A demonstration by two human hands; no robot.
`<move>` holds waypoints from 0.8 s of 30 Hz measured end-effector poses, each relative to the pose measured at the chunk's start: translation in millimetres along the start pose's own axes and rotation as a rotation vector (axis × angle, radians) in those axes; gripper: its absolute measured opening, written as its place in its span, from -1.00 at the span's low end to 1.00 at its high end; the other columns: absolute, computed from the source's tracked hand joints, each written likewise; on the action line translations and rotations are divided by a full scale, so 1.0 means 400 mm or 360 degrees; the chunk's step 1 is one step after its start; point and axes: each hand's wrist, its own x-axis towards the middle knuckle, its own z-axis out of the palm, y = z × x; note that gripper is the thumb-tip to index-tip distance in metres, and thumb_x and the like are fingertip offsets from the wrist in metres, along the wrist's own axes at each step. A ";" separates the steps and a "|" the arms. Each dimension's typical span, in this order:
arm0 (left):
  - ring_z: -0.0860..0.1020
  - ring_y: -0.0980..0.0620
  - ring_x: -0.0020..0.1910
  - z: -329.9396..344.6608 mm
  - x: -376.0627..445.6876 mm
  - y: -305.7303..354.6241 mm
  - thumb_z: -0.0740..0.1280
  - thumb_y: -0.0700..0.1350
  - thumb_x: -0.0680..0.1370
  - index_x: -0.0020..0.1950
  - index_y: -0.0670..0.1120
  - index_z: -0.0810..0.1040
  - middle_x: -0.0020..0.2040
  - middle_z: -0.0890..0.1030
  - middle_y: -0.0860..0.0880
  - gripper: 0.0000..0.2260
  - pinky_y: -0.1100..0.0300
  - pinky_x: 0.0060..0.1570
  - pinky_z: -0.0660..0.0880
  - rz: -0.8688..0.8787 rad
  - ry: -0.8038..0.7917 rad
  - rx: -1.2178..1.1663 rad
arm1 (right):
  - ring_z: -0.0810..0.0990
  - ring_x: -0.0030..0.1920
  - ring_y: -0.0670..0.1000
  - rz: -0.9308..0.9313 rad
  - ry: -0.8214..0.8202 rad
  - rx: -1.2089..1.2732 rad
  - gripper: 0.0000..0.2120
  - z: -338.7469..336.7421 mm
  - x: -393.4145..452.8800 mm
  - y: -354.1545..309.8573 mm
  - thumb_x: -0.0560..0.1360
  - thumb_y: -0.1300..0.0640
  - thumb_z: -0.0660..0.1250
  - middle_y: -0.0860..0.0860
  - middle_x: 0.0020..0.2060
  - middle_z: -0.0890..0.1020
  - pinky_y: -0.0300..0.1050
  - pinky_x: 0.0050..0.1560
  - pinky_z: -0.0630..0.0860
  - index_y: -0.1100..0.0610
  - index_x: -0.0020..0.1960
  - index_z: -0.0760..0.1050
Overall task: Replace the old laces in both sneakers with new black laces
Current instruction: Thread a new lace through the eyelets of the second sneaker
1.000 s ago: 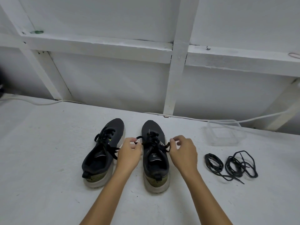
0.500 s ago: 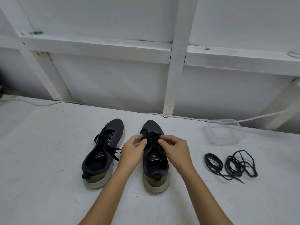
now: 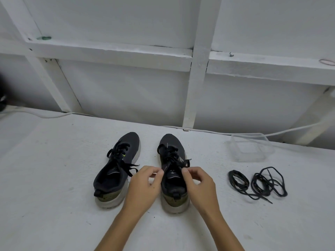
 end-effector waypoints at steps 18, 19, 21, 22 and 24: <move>0.54 -0.10 -0.01 -0.178 -0.048 -0.121 0.53 -0.10 0.42 0.00 0.00 0.65 -0.01 0.62 0.05 -0.81 0.02 -0.11 0.45 0.0185 0.0443 0.0904 | 0.52 0.06 0.00 -0.0954 0.0170 -0.0955 -0.67 0.062 -0.083 0.008 0.41 -0.20 0.37 -0.14 -0.06 0.63 -0.07 -0.15 0.57 0.01 -0.01 0.68; 0.52 -0.10 0.00 -0.182 -0.052 -0.127 0.53 -0.11 0.42 0.05 -0.02 0.64 0.01 0.61 0.04 -0.77 0.06 -0.14 0.43 0.0177 0.0412 0.0872 | 0.52 0.05 0.01 -0.0952 0.0180 -0.0963 -0.70 0.067 -0.086 0.011 0.41 -0.17 0.39 -0.13 -0.08 0.63 -0.07 -0.16 0.57 0.02 -0.02 0.68; 0.48 -0.08 0.02 -0.190 -0.055 -0.138 0.51 -0.12 0.44 0.09 -0.08 0.60 0.03 0.59 0.03 -0.75 0.11 -0.18 0.39 0.0156 0.0354 0.0771 | 0.54 0.00 0.00 -0.0918 0.0155 -0.0969 -0.76 0.075 -0.095 0.013 0.41 -0.09 0.43 -0.12 -0.09 0.62 -0.09 -0.18 0.56 0.04 -0.02 0.68; 0.46 -0.06 0.01 -0.193 -0.056 -0.142 0.51 -0.13 0.45 0.06 -0.10 0.60 0.01 0.57 0.03 -0.78 0.14 -0.19 0.39 0.0146 0.0327 0.0706 | 0.55 -0.02 -0.01 -0.0894 0.0122 -0.0974 -0.78 0.079 -0.102 0.013 0.41 -0.05 0.44 -0.12 -0.10 0.62 -0.13 -0.18 0.54 0.05 -0.01 0.67; 0.45 -0.05 -0.06 -0.196 -0.053 -0.147 0.51 -0.17 0.45 -0.05 -0.12 0.62 -0.08 0.55 0.03 -0.87 0.18 -0.20 0.36 0.0177 0.0278 0.0655 | 0.56 -0.06 -0.02 -0.0836 0.0044 -0.0994 -0.79 0.085 -0.111 0.011 0.42 0.04 0.46 -0.13 -0.09 0.61 -0.20 -0.15 0.49 0.05 0.04 0.64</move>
